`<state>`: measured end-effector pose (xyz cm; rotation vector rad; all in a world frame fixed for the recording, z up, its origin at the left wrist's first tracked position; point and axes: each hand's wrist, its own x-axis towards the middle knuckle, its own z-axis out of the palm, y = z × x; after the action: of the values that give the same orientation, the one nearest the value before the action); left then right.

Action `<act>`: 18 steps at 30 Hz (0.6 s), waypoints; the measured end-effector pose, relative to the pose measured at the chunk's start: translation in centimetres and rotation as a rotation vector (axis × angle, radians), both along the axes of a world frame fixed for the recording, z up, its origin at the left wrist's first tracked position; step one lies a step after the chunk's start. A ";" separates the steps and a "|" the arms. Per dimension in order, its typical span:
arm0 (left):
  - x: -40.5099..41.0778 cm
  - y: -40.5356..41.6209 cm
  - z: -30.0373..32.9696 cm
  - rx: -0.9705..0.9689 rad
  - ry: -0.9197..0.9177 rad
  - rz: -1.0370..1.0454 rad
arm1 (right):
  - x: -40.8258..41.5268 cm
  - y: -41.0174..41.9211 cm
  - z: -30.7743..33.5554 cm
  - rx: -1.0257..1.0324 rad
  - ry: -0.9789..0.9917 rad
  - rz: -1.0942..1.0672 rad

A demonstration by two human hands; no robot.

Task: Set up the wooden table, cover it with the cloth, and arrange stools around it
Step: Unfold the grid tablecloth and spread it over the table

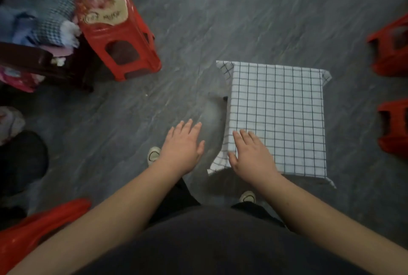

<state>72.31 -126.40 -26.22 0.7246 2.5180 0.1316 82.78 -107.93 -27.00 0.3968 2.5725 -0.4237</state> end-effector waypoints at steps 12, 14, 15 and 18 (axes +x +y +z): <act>-24.1 -7.6 3.8 0.025 0.018 -0.334 | -21.3 -12.2 3.5 0.014 0.059 -0.294; -26.2 -7.0 3.6 0.029 0.010 -0.357 | -22.7 -12.2 3.7 0.020 0.068 -0.324; -27.0 -6.4 3.5 0.033 -0.005 -0.364 | -23.3 -11.9 3.8 0.023 0.071 -0.342; -28.8 -4.0 2.9 0.048 -0.044 -0.399 | -24.2 -10.0 3.8 0.038 0.079 -0.412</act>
<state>43.46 -130.41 -23.34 1.2109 2.2839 0.0663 58.56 -117.95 -23.21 0.9487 2.5727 -0.5427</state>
